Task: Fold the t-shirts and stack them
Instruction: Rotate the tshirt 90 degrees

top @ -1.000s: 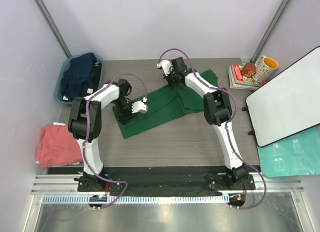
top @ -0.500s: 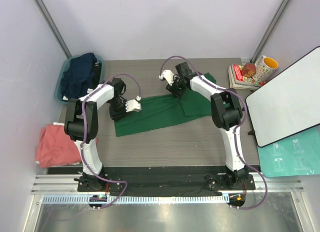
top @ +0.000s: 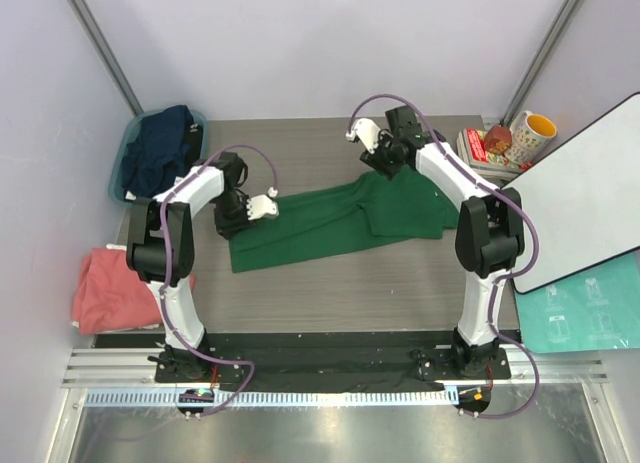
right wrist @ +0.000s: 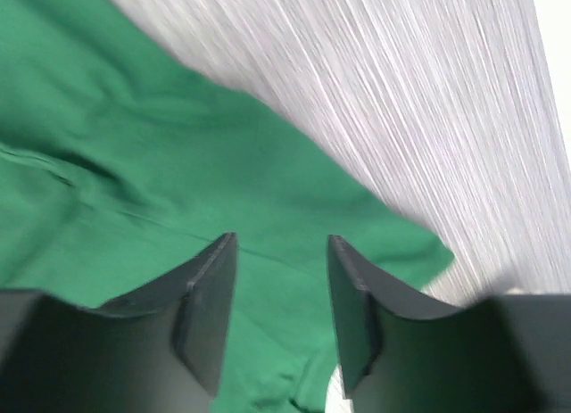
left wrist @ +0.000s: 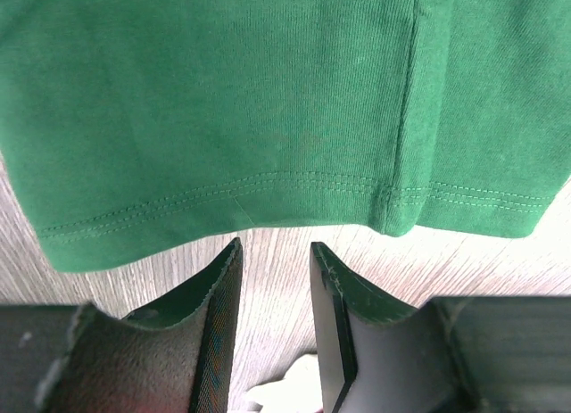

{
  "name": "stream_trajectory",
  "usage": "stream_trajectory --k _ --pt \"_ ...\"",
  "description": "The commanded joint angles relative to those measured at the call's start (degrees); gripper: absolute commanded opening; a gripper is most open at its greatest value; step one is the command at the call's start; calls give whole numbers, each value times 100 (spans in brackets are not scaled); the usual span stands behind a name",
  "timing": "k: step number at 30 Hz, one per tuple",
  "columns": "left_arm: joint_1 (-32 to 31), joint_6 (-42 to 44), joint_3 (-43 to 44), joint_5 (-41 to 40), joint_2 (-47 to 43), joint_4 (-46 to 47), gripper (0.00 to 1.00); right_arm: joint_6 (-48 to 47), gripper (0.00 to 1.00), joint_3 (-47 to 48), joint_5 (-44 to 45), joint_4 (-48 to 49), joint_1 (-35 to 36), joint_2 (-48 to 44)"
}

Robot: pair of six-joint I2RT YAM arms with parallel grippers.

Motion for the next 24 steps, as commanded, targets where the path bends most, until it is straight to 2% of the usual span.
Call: stream_trajectory --k 1,6,9,16,21,24 --pt "-11 10 177 28 -274 19 37 23 46 -217 596 -23 -136 -49" --pt "-46 -121 335 186 -187 238 37 14 31 -411 719 -225 -356 75" --pt "-55 -174 493 265 -134 327 37 -12 28 -455 763 -374 -479 57" --pt "-116 -254 880 740 200 204 37 -29 26 -551 851 -690 -620 119" --pt "-301 -245 775 635 648 353 37 -29 26 -543 1150 -726 -681 259" --pt "-371 -227 687 275 858 564 36 23 26 -455 1220 -752 -769 356"
